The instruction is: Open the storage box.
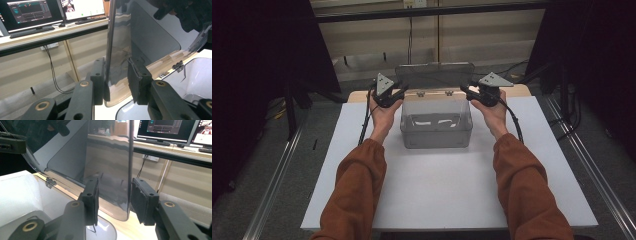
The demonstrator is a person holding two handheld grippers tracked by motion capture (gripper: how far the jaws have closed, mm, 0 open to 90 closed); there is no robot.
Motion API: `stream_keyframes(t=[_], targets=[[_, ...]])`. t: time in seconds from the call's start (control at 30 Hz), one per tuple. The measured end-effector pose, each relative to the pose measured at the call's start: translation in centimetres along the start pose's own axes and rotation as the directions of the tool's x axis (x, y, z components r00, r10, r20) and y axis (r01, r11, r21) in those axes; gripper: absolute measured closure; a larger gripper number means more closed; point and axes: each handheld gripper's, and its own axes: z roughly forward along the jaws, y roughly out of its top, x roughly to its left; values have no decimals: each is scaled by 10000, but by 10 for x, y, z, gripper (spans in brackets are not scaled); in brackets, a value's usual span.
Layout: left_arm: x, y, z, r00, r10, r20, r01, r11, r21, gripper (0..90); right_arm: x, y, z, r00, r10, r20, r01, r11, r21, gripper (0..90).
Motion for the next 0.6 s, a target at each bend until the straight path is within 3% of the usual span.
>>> stream_keyframes(t=[0.27, 0.6], targets=[[3, 1, 2, 10000, -8, 49, 8, 10000, 4, 686, -2, -3, 7, 10000, -28, 60, 26, 9998, 191, 590], [4, -1, 4, 10000, -35, -25, 35, 10000, 16, 693, -6, -6, 10, 9998, -178, 103, 175, 9995, 256, 699]])
